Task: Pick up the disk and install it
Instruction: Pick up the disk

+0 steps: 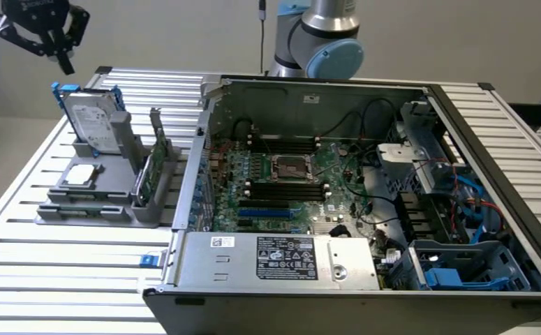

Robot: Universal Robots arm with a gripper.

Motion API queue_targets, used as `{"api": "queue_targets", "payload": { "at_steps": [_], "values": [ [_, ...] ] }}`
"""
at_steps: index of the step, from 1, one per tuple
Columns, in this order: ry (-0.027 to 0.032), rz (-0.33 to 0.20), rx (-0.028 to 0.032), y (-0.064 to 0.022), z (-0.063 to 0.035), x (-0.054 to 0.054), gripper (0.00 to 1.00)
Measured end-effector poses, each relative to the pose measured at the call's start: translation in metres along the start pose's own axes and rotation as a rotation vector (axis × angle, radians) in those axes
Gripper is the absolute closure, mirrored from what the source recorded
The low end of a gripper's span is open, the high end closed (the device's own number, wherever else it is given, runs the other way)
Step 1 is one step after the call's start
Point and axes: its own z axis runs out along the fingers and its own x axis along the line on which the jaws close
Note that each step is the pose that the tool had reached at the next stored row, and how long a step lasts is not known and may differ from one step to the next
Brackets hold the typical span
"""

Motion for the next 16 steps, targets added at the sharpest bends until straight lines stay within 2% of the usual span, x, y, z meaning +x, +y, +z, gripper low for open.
{"api": "queue_targets", "payload": {
  "at_steps": [16],
  "values": [
    [0.0079, -0.291, -0.0023, 0.0, 0.001, 0.0, 0.89]
  ]
}}
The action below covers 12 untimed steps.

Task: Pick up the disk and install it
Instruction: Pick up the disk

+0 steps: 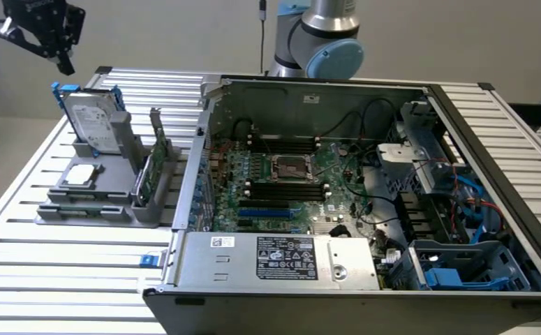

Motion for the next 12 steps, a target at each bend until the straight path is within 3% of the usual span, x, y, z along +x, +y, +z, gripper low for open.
{"api": "queue_targets", "payload": {
  "at_steps": [12],
  "values": [
    [0.0056, -0.21, -0.0015, 0.0002, 0.0004, -0.0004, 0.89]
  ]
}}
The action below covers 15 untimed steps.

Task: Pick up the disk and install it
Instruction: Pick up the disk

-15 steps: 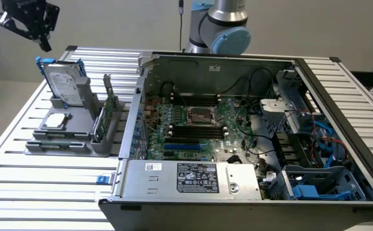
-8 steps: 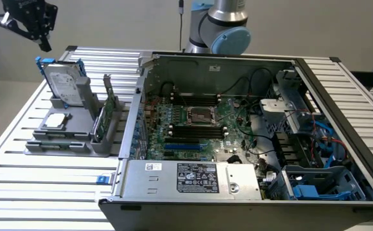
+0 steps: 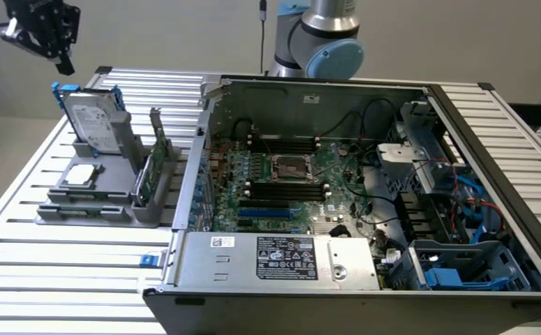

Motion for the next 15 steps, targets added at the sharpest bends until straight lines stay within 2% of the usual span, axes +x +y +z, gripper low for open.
{"api": "queue_targets", "payload": {
  "at_steps": [7, 13, 14, 15],
  "values": [
    [0.0029, -0.107, -0.0008, 0.0004, 0.0002, -0.0012, 0.89],
    [0.0037, -0.126, -0.001, 0.0045, 0.0007, -0.0046, 0.89],
    [0.0038, -0.127, -0.0009, 0.0046, 0.0008, -0.0046, 0.88],
    [0.004, -0.128, -0.0008, 0.0048, 0.0009, -0.0045, 0.82]
  ]
}}
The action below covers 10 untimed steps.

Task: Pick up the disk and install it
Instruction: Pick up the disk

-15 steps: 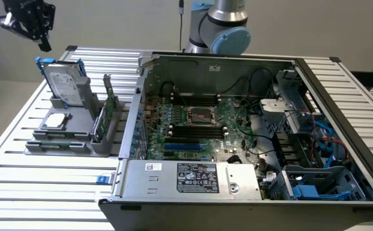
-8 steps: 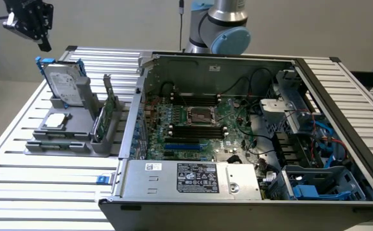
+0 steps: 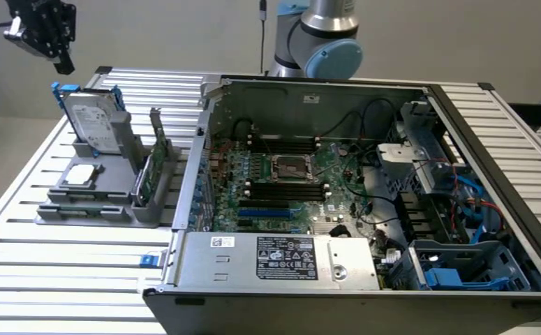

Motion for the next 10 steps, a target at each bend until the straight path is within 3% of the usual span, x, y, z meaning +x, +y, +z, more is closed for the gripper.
{"api": "queue_targets", "payload": {
  "at_steps": [1, 3, 4, 8, 10],
  "values": [
    [0.0005, -0.001, 0.0, 0.0002, 0.0001, 0.0, 0.82],
    [0.0019, -0.006, 0.0002, 0.0004, 0.0009, 0.0, 0.7],
    [0.0029, -0.01, 0.0004, 0.0005, 0.0017, 0.0001, 0.7],
    [0.0049, -0.041, 0.0003, 0.0004, 0.0067, 0.0001, 0.52],
    [0.0055, -0.062, 0.0001, 0.0004, 0.0098, 0.0001, 0.52]
  ]
}}
